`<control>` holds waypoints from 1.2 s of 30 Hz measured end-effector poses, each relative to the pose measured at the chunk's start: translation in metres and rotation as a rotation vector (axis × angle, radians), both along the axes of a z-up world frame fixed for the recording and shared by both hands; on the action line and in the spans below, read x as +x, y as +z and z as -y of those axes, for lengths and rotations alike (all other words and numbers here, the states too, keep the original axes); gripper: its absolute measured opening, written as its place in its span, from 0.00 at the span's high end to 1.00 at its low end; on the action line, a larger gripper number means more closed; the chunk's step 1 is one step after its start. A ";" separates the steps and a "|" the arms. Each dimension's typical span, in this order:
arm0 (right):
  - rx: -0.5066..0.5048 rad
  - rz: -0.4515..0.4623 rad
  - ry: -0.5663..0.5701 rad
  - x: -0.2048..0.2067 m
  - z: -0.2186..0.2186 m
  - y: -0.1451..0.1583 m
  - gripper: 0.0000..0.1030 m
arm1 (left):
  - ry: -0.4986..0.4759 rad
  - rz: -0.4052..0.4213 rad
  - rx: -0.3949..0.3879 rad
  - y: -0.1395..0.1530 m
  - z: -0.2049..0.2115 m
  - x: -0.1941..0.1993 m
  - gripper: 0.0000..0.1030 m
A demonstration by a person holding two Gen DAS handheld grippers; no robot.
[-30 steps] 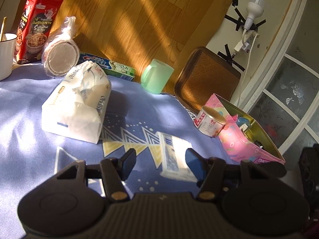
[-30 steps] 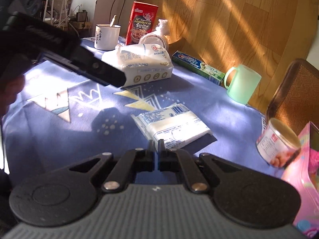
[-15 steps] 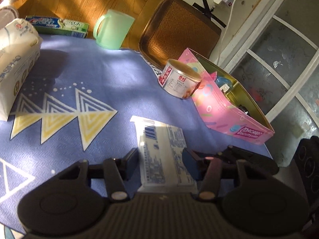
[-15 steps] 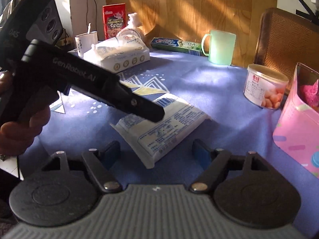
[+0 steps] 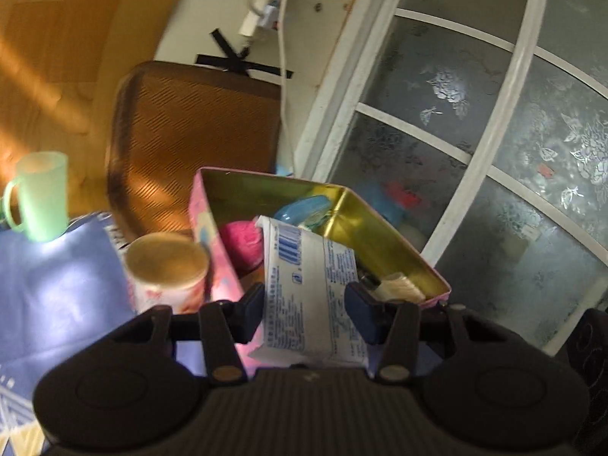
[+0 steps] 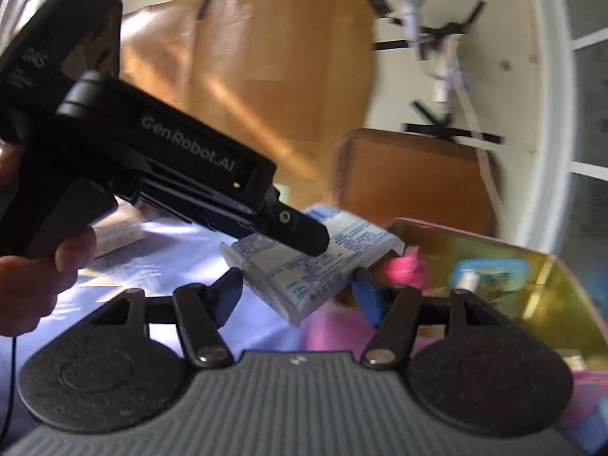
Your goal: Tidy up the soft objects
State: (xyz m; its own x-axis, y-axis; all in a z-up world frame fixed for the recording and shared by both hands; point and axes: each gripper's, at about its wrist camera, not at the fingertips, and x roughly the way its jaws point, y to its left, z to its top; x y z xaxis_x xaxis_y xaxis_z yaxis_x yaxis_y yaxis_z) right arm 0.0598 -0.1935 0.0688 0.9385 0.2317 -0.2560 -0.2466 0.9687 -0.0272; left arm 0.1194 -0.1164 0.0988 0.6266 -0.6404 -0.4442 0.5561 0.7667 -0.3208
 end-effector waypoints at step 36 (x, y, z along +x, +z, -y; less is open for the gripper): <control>0.502 -0.100 -0.313 -0.034 0.038 -0.016 0.32 | 0.419 0.042 0.302 -0.033 -0.032 -0.080 0.00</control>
